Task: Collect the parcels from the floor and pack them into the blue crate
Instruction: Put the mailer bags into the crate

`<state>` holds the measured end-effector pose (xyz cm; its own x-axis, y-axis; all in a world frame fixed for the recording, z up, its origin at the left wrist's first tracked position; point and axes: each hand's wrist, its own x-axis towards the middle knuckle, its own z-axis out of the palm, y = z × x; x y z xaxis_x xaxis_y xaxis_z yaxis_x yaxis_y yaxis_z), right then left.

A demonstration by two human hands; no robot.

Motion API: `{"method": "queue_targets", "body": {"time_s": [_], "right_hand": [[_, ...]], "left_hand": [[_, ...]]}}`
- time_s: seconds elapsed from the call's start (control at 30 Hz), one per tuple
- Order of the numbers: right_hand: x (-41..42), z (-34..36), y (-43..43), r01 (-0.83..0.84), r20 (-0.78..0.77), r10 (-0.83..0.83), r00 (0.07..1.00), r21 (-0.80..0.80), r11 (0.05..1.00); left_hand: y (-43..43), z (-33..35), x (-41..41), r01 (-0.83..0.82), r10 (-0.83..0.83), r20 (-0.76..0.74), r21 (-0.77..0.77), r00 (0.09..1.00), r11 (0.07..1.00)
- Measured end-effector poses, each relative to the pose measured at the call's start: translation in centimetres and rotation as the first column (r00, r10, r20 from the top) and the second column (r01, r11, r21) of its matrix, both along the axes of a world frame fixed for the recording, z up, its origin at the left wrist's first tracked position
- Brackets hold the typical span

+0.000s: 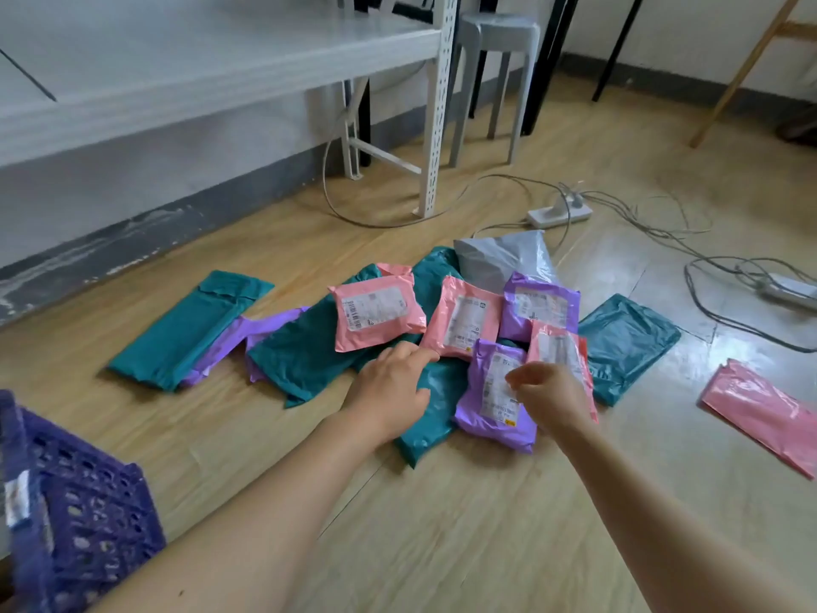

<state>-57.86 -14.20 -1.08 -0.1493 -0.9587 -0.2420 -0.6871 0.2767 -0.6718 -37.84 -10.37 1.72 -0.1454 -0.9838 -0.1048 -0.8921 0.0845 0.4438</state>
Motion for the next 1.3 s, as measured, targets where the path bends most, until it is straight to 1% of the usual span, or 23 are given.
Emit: {"method": "queue_targets", "body": {"time_s": [0.13,0.23,0.3,0.37,0.43,0.5,0.6,0.67,0.77,0.83,0.97,1.03,1.1,1.17,1.2,1.23,1.3], "right_hand": [[-2.8,-6.3,-2.4,0.145,0.064,-0.154,0.986,0.131,0.981],[-4.1,-10.4,-3.6,0.187,0.093,-0.218,0.971,0.265,0.946],[-4.5,-12.3,-4.0,0.209,0.157,-0.282,0.946,0.368,0.906],[-4.7,-14.1,-4.4,0.253,0.205,-0.36,0.91,0.414,0.874],[-4.9,-15.5,-4.7,0.303,0.218,-0.424,0.879,0.432,0.85],[-5.1,-16.7,-5.0,0.345,0.247,-0.493,0.834,0.463,0.816],[-5.2,-18.1,-5.5,0.408,0.353,-0.627,0.694,0.524,0.747],[-5.0,-18.7,-5.8,0.438,0.388,-0.686,0.616,0.555,0.707],[-4.5,-19.4,-5.8,0.457,0.38,-0.716,0.586,0.574,0.679],[-4.0,-19.4,-5.4,0.427,0.396,-0.692,0.603,0.573,0.7],[-3.3,-18.1,-5.0,0.268,0.456,-0.591,0.665,0.592,0.76],[-3.1,-17.4,-4.9,0.201,0.457,-0.51,0.729,0.569,0.797],[-2.9,-16.8,-4.8,0.132,0.447,-0.397,0.802,0.516,0.847],[-2.6,-15.9,-4.9,0.083,0.434,-0.304,0.848,0.458,0.885],[-2.4,-15.5,-5.1,0.059,0.43,-0.264,0.863,0.433,0.899],[-2.2,-15.0,-5.3,0.026,0.428,-0.219,0.877,0.413,0.911],[-1.7,-14.0,-5.8,-0.068,0.424,-0.114,0.898,0.391,0.918]], "left_hand": [[-3.4,-3.9,-1.8,0.003,-0.001,-0.024,0.082,1.0,0.997],[-5.3,-6.4,-2.9,0.008,-0.003,-0.04,0.144,0.999,0.99],[-6.4,-8.0,-3.8,0.016,-0.007,-0.052,0.181,0.999,0.983],[-7.2,-9.5,-4.5,0.022,-0.008,-0.067,0.219,0.998,0.975],[-7.7,-10.8,-4.8,0.029,-0.011,-0.072,0.251,0.997,0.968],[-8.0,-12.0,-4.8,0.033,-0.015,-0.068,0.279,0.998,0.96],[-8.3,-13.4,-4.5,0.027,-0.009,-0.06,0.317,0.998,0.948],[-8.4,-14.1,-4.2,0.021,-0.002,-0.058,0.333,0.998,0.943],[-8.4,-14.8,-3.7,0.008,0.01,-0.052,0.343,0.999,0.939],[-8.5,-15.0,-3.4,0.002,0.016,-0.049,0.341,0.999,0.94],[-8.6,-14.7,-3.3,0.016,0.006,-0.068,0.31,0.998,0.951],[-8.5,-14.3,-3.4,0.039,-0.018,-0.077,0.272,0.997,0.962],[-8.5,-13.8,-3.5,0.079,-0.071,-0.05,0.204,0.996,0.976],[-8.4,-13.2,-3.6,0.132,-0.137,0.026,0.145,0.99,0.981],[-8.4,-12.9,-3.5,0.161,-0.173,0.083,0.14,0.981,0.977],[-8.4,-12.7,-3.5,0.195,-0.217,0.147,0.151,0.965,0.969],[-8.4,-12.4,-3.4,0.276,-0.328,0.288,0.207,0.9,0.939]]}}
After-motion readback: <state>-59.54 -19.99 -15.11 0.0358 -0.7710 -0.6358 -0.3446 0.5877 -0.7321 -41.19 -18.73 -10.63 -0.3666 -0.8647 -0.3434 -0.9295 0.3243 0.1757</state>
